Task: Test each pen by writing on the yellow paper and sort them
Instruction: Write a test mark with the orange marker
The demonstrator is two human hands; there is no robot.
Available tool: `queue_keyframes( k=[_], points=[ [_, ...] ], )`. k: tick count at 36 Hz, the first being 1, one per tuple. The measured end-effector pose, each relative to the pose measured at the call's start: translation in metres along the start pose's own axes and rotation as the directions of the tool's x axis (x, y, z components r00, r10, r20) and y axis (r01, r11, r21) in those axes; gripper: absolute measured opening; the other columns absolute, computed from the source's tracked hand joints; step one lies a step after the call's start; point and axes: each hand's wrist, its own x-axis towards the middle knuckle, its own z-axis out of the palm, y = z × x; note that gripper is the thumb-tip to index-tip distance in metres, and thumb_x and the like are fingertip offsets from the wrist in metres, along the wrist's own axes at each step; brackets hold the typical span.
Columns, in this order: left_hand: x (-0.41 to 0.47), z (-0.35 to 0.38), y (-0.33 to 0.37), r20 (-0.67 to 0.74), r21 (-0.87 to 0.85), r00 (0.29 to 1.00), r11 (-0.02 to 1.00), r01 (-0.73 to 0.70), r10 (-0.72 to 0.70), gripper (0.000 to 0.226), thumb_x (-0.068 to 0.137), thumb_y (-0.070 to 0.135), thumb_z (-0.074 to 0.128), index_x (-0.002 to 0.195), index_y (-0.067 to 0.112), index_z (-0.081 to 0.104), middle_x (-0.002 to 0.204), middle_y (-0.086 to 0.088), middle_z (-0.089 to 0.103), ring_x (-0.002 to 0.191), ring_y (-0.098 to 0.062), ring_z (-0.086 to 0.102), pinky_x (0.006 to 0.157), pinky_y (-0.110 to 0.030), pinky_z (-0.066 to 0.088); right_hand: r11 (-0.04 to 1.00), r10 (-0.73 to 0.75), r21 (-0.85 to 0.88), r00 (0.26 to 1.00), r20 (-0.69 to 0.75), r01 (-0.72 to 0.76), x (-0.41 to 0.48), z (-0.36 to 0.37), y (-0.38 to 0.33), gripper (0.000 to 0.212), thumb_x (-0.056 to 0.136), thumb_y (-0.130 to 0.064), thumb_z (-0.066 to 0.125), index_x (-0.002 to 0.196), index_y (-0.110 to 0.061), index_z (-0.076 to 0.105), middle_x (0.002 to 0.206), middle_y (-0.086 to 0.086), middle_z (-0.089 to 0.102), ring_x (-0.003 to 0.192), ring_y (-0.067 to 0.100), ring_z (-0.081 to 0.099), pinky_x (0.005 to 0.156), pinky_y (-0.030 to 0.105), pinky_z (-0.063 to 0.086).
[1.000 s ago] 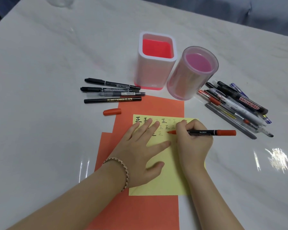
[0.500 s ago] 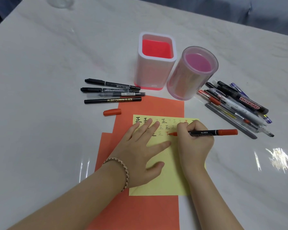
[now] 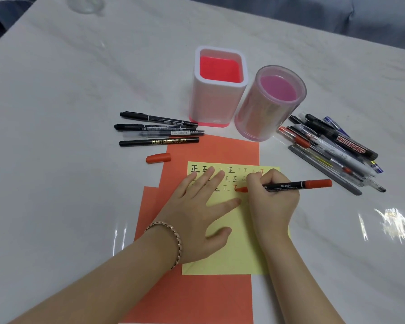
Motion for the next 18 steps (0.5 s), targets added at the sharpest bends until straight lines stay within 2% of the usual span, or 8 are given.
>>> queue_keyframes(
  k=[4,13,18],
  points=[
    [0.0001,0.0003,0.0,0.002,-0.004,1.0,1.0,0.001,-0.001,0.05,0.078,0.048,0.043,0.126,0.038,0.05,0.145,-0.013,0.036,0.137,-0.025,0.022,0.108,-0.043,0.013,1.0,0.014,0.028,1.0,-0.021,-0.014,-0.0008,-0.0009,-0.0003,0.031,0.066,-0.009,0.051,0.043,-0.019,0.032,0.035,-0.012,0.032,0.042,0.003,0.032,0.047,0.01,0.028],
    [0.0003,0.0006,-0.0008,-0.009,-0.01,1.0,1.0,-0.008,0.007,0.05,0.078,0.048,0.043,0.126,0.037,0.051,0.145,-0.013,0.036,0.137,-0.025,0.023,0.109,-0.044,0.014,1.0,0.013,-0.021,0.999,0.029,-0.013,-0.0007,0.0003,-0.0007,0.029,0.066,-0.012,0.051,0.043,-0.016,0.034,0.036,-0.011,0.035,0.041,0.002,0.034,0.048,0.009,0.029],
    [0.0002,0.0004,-0.0009,-0.009,-0.001,1.0,1.0,-0.008,0.008,0.05,0.078,0.048,0.042,0.126,0.038,0.051,0.146,-0.013,0.035,0.137,-0.025,0.022,0.109,-0.042,0.011,0.999,0.03,-0.034,0.999,-0.016,-0.03,-0.001,0.0,-0.0016,0.027,0.064,-0.011,0.049,0.045,-0.015,0.032,0.039,-0.008,0.032,0.043,0.005,0.031,0.047,0.011,0.027]
  ],
)
